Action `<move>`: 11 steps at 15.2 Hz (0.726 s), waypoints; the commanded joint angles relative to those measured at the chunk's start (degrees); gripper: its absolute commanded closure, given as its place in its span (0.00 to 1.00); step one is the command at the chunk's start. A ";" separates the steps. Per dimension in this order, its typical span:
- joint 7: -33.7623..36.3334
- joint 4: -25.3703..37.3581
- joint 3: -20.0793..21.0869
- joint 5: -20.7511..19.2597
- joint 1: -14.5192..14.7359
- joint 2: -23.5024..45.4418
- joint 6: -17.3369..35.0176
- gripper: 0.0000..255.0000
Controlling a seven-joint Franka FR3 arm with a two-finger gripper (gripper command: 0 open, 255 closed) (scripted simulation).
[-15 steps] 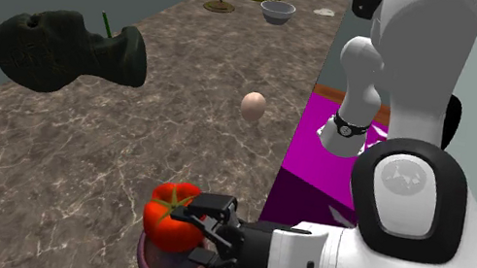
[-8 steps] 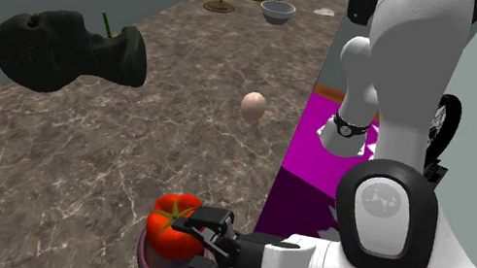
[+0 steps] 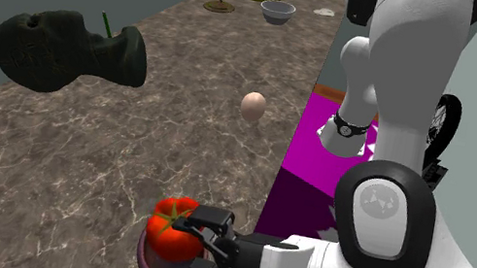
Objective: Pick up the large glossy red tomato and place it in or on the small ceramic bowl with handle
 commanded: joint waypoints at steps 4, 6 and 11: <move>0.00 0.01 0.00 0.00 0.00 0.00 0.00 0.00; -0.12 0.14 0.49 0.61 0.73 -0.47 -1.15 0.00; -0.52 0.94 1.80 2.21 2.88 -1.48 -4.46 0.00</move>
